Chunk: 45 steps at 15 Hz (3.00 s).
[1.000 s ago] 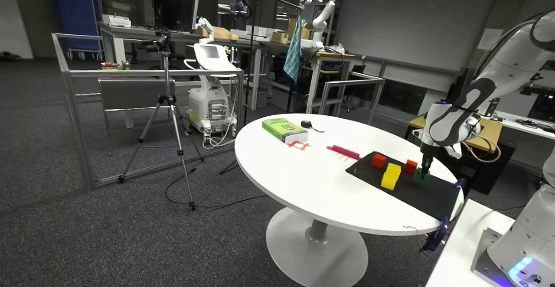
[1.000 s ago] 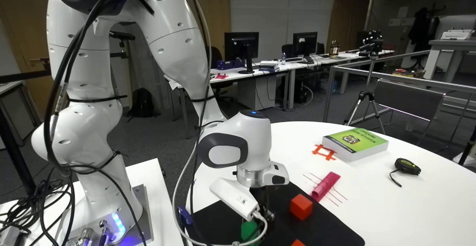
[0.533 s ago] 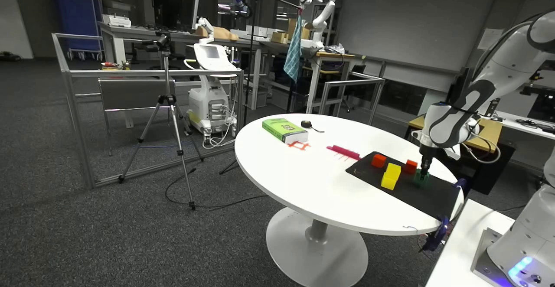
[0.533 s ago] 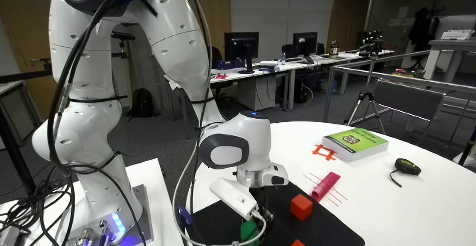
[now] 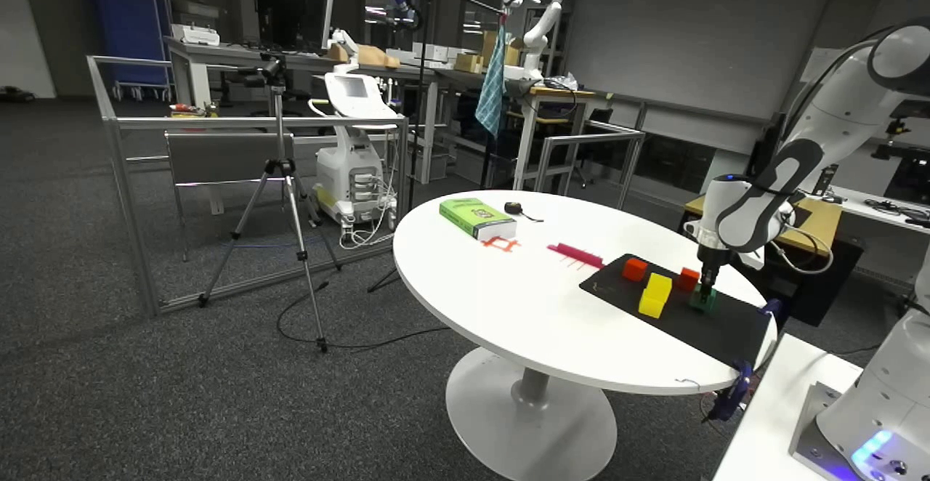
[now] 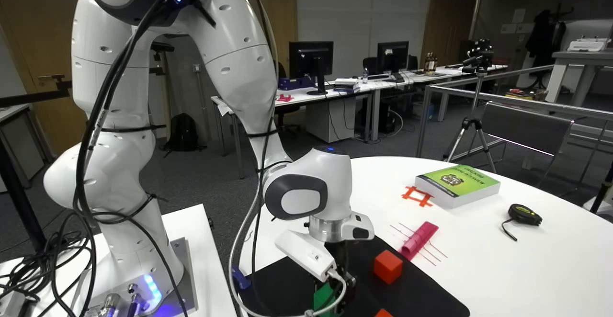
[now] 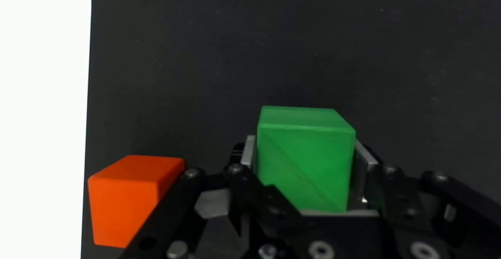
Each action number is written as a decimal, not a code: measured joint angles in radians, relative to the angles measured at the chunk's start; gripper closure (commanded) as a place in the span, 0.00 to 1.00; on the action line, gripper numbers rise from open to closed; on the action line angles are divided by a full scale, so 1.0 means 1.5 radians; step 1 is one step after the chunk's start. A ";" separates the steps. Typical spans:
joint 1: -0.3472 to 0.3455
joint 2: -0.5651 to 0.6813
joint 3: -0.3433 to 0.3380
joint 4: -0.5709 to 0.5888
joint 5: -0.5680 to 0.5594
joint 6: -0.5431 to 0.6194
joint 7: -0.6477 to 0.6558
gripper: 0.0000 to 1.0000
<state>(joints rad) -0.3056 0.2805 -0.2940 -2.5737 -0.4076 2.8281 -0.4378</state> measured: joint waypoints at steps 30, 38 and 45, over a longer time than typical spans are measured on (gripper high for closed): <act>0.044 0.045 0.070 0.245 0.151 -0.135 0.050 0.00; 0.018 0.111 0.101 0.323 0.196 -0.206 0.032 0.00; 0.012 0.160 0.102 0.365 0.197 -0.223 0.031 0.00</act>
<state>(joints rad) -0.2880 0.5203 -0.1409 -2.0255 -0.1123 2.4941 -0.3905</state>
